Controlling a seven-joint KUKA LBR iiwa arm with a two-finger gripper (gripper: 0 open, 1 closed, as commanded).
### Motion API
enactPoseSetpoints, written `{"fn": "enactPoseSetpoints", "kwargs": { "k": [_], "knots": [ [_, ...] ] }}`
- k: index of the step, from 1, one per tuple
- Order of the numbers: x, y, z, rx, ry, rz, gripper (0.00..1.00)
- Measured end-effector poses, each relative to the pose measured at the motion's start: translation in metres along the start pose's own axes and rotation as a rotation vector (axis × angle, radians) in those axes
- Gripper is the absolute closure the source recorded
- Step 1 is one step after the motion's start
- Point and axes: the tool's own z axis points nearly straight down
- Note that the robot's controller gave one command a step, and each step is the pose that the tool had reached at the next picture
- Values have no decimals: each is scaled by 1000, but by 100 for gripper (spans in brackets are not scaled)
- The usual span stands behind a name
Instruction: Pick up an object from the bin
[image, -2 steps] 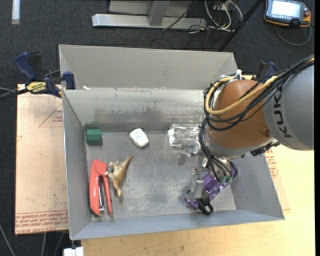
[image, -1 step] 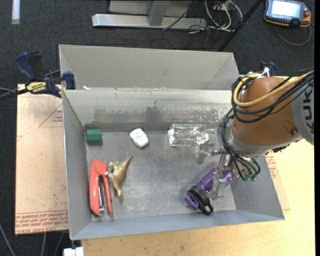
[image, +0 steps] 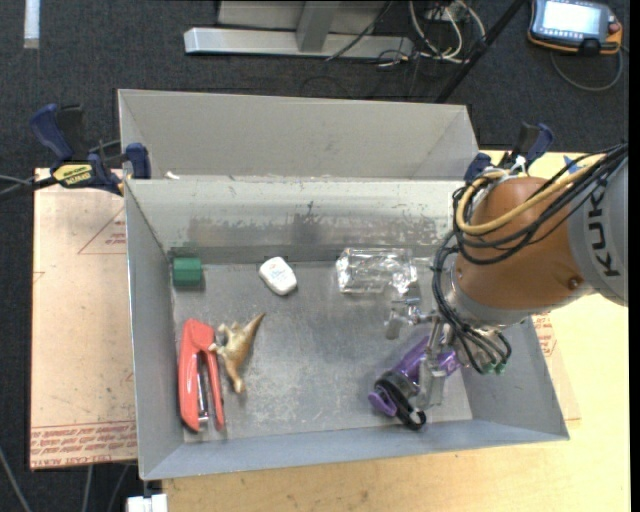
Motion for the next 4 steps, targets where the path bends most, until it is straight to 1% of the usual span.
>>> {"fn": "enactPoseSetpoints", "kwargs": {
  "k": [1, 2, 3, 4],
  "knots": [
    [2, -11, 30, -4, 12, 39, 0],
    [-1, -15, 51, -1, 5, 18, 0],
    [-4, -25, 75, -4, 7, -169, 0],
    [-26, -30, 95, -5, 6, -169, 100]
  ]
}}
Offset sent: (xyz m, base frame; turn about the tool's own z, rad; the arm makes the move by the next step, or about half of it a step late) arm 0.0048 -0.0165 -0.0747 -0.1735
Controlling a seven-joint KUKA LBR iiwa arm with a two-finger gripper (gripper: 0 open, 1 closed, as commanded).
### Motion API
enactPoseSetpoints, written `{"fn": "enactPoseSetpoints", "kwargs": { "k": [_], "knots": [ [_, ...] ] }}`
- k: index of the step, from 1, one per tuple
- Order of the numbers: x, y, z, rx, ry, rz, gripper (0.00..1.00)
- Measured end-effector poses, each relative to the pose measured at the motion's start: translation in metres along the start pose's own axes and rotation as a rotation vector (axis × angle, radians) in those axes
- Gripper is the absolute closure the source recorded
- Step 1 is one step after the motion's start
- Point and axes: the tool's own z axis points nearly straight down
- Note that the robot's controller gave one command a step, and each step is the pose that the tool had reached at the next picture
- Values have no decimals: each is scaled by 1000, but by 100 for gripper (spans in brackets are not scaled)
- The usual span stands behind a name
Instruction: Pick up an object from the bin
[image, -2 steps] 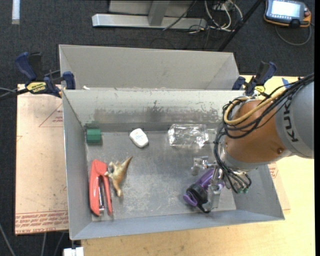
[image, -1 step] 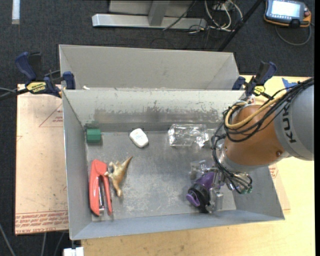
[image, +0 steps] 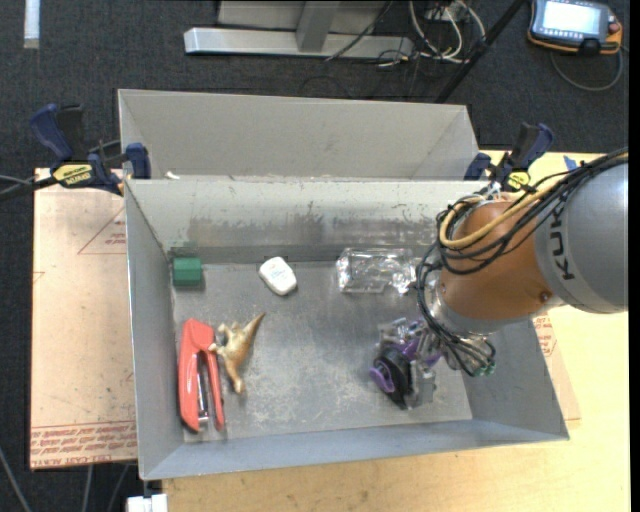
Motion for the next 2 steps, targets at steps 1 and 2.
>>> {"fn": "enactPoseSetpoints", "kwargs": {
  "k": [1, 2],
  "knots": [
    [0, 0, 0, 0, 0, 0, 100],
    [0, 7, -95, -2, 0, 9, 100]
  ]
}}
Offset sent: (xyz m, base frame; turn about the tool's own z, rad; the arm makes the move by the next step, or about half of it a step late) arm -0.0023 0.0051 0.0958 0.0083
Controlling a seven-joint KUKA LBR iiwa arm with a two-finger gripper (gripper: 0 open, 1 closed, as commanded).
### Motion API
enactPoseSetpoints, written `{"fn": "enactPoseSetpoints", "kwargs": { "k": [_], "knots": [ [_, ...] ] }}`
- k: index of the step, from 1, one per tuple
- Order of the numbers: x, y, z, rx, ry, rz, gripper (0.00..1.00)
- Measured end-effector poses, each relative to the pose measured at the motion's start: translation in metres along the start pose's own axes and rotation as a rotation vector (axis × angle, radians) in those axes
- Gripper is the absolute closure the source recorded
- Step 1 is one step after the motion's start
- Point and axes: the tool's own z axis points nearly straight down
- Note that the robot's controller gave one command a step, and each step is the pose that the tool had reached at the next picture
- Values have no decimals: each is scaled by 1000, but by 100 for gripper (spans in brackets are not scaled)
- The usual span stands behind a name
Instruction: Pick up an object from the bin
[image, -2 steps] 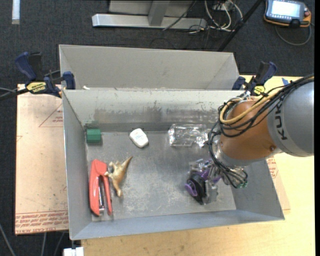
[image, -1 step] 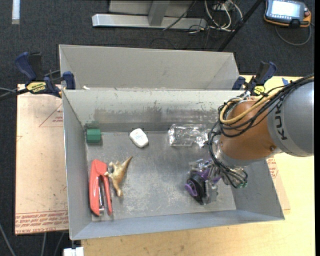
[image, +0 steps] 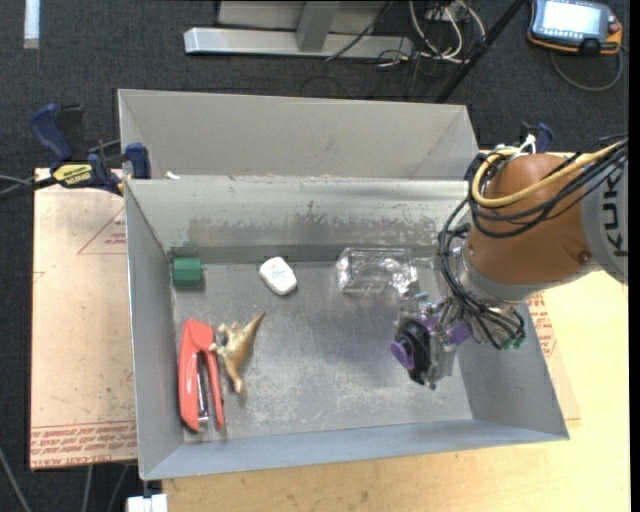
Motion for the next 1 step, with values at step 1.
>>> {"fn": "enactPoseSetpoints", "kwargs": {
  "k": [1],
  "knots": [
    [0, 0, 0, 0, -1, 1, 100]
  ]
}}
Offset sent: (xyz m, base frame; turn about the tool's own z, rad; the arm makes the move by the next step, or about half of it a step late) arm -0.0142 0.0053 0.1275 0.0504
